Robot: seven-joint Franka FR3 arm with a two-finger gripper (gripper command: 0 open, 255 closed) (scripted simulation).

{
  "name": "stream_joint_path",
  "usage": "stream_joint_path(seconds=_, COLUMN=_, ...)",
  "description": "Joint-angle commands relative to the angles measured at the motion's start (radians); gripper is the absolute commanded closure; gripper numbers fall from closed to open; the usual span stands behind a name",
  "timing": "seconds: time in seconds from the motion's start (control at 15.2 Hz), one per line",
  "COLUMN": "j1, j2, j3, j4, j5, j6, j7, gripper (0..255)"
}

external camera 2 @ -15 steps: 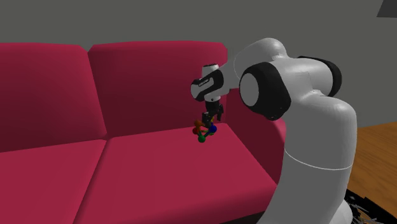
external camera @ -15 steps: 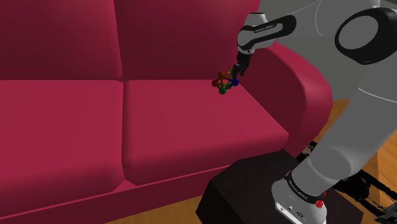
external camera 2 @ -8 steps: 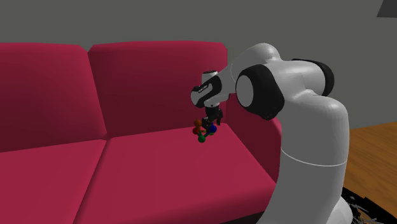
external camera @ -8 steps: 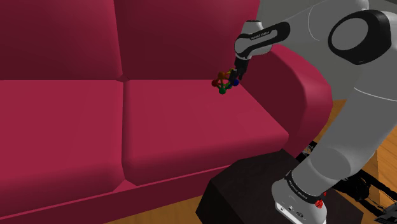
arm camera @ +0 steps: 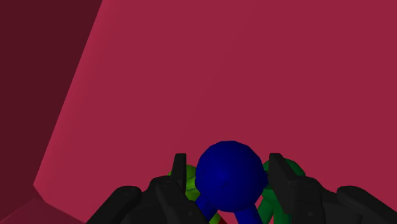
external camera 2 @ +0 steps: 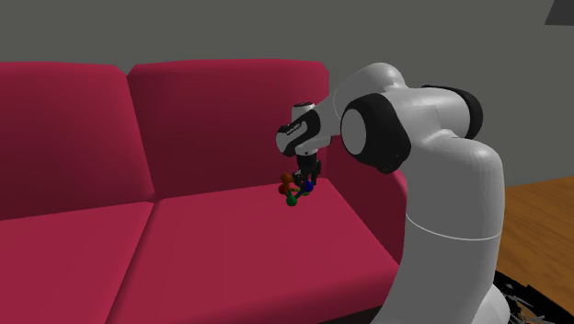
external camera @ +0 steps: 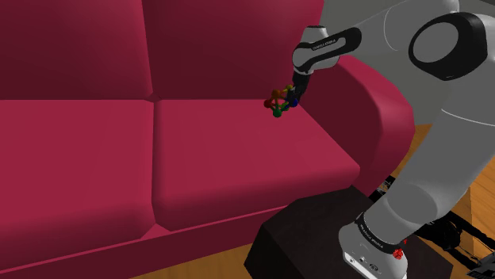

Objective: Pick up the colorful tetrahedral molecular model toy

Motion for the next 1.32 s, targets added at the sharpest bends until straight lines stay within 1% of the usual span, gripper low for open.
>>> stream_joint_path(seconds=0.0, j1=0.000, j2=0.001, j3=0.000, j4=0.000, j5=0.000, j6=0.000, j7=0.000, gripper=255)
stream_joint_path(seconds=0.13, j1=0.001, j2=0.000, j3=0.000, j4=-0.001, j5=0.000, j6=0.000, j7=0.001, gripper=255)
stream_joint_path(seconds=1.12, j1=0.004, j2=-0.067, j3=0.000, j4=0.118, j5=-0.001, j6=-0.185, j7=-0.014, gripper=255)
stream_joint_path(seconds=1.25, j1=0.004, j2=-0.067, j3=0.000, j4=0.120, j5=-0.001, j6=-0.187, j7=-0.014, gripper=255)
